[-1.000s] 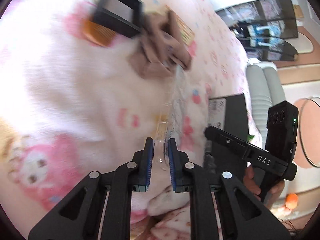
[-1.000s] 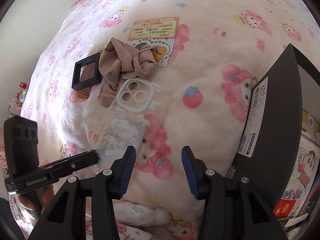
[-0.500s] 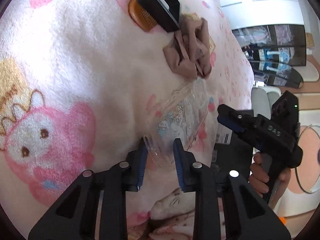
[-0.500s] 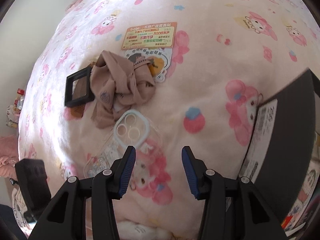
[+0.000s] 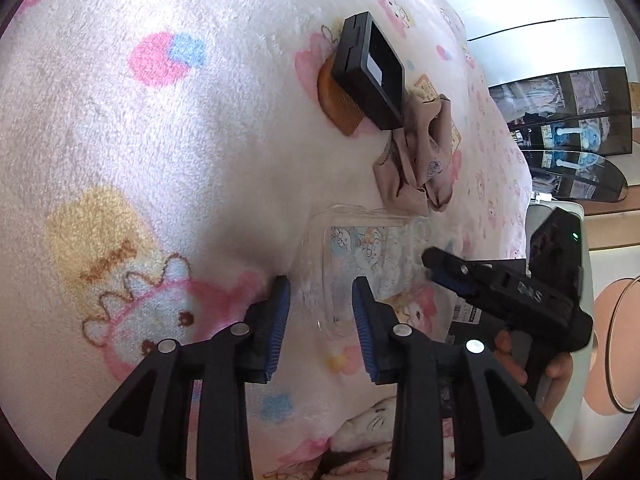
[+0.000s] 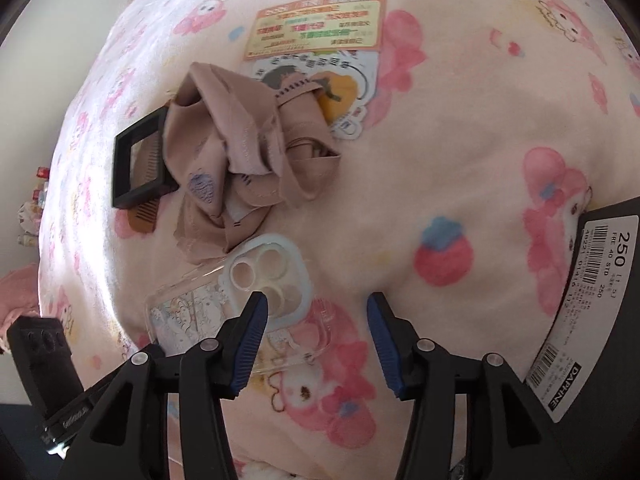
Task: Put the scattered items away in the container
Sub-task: 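Grasp the clear phone case edge with the left gripper and lift, then carry the clear phone case into the box and release it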
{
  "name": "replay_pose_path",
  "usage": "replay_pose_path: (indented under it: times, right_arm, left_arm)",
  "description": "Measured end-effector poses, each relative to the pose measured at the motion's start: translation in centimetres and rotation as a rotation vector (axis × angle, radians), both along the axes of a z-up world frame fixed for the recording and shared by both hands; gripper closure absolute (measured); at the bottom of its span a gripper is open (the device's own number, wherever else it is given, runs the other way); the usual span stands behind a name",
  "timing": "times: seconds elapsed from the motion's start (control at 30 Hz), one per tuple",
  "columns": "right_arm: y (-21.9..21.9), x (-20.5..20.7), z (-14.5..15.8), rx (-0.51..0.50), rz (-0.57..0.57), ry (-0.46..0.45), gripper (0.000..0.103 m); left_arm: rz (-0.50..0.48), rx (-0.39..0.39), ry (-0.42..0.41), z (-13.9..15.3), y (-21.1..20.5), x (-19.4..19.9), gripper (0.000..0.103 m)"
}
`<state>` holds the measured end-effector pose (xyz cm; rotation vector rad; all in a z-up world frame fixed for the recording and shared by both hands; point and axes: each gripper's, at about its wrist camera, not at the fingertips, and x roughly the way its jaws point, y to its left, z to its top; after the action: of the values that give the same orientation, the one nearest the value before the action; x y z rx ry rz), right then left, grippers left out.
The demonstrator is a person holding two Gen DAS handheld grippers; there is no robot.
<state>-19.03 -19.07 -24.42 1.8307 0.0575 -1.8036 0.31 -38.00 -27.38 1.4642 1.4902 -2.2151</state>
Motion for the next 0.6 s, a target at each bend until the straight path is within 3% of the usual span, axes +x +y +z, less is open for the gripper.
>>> replay_pose_path:
  times: [0.1,0.2,0.4,0.6]
  right_arm:
    - [-0.1,1.2,0.6,-0.071,0.056,-0.049,0.061]
    - [0.9,2.6,2.8,-0.075,0.063,0.026,0.061]
    - [5.6,4.9,8.1,-0.186,-0.02,0.101,0.062]
    - [13.2,6.8,13.1,-0.274,-0.135,0.182,0.062]
  left_arm:
    - [-0.024,-0.047,0.012,1.5,0.2,0.4,0.071]
    - [-0.053,-0.083,0.063,3.8,1.1,0.5,0.071]
    - [-0.141,-0.135,0.163,9.3,3.8,0.7,0.071]
    - [-0.271,-0.15,0.262,14.6,9.8,-1.1,0.072]
